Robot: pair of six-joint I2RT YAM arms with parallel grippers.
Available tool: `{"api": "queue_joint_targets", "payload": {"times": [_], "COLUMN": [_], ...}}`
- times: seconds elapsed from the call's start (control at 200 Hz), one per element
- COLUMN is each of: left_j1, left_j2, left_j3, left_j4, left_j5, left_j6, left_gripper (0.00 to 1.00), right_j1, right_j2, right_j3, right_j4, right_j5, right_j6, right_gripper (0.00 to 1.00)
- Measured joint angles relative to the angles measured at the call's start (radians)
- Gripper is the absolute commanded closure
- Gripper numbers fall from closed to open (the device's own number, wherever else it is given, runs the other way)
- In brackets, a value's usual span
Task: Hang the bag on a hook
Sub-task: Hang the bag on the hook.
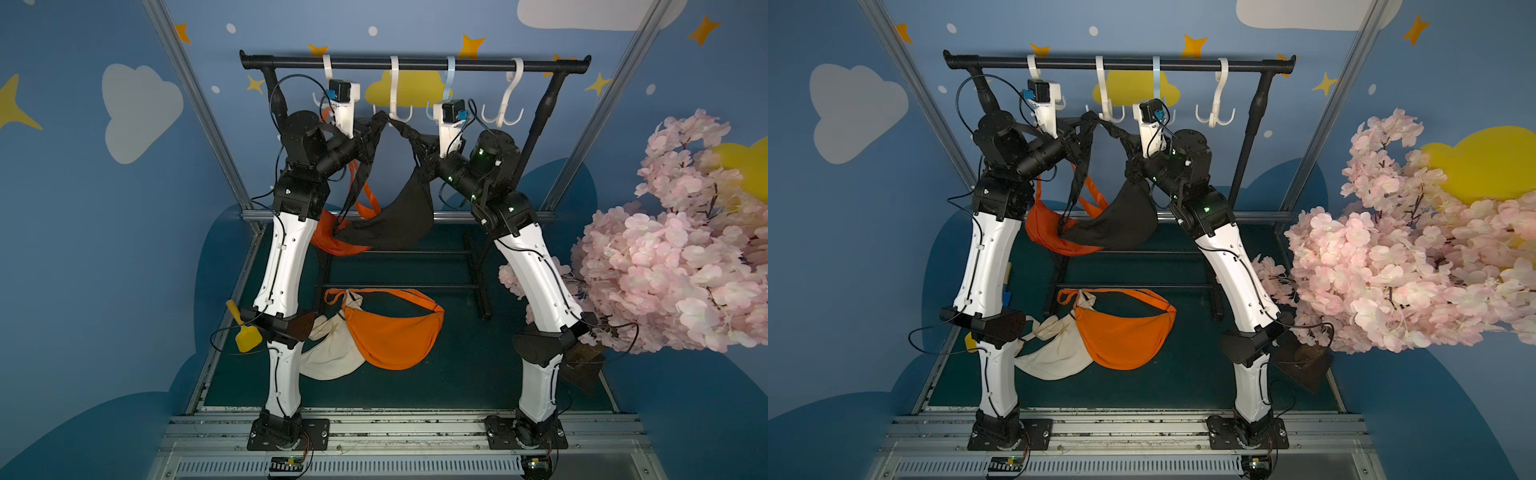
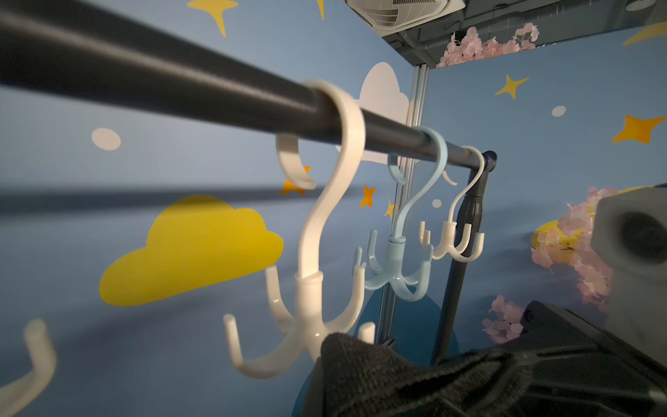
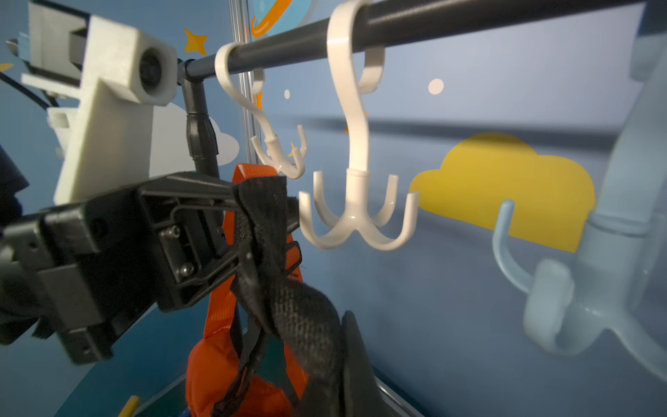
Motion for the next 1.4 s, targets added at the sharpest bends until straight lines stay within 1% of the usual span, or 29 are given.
{"api": "queue_joint_targets", "payload": {"times": [0.11, 0.19, 0.32, 0.656, 0.901, 1.121, 1.402], "left_j1": [0.000, 0.000, 0.000, -0.001, -0.005, -0.005, -0.006], "left_j2": [-0.025, -0.025, -0.023, -0.022, 0.007, 0.020, 0.020], "left_j3": [-0.089, -0.108, -0.093, -0.071, -0.026, -0.021, -0.021], "left_j4": [0.016, 0.020, 0.027, 0.086, 0.111, 0.127, 0.134], "left_j5": [-0.015, -0.022, -0.023, -0.023, -0.014, -0.014, -0.009], "left_j6": [-0.021, -0.032, -0.051, -0.086, -0.114, -0.135, -0.142], "left_gripper": [0.96, 0.96, 0.96, 0.96, 0.96, 0.96, 0.96], "right_j1": [-0.001, -0.001, -0.007, -0.037, -0.062, -0.077, -0.083], "right_j2": [0.023, 0.050, 0.098, 0.138, 0.178, 0.232, 0.240], "right_j3": [0.008, 0.033, 0.085, 0.121, 0.165, 0.181, 0.182], "right_j4": [0.051, 0.085, 0.126, 0.211, 0.247, 0.297, 0.363], "right_j5": [0.026, 0.037, 0.051, 0.064, 0.047, 0.033, 0.018], "right_j6": [-0.005, -0.013, -0.020, -0.013, 0.040, 0.092, 0.123], "right_gripper": [1.00, 1.00, 1.00, 1.00, 1.00, 1.00, 1.00]}}
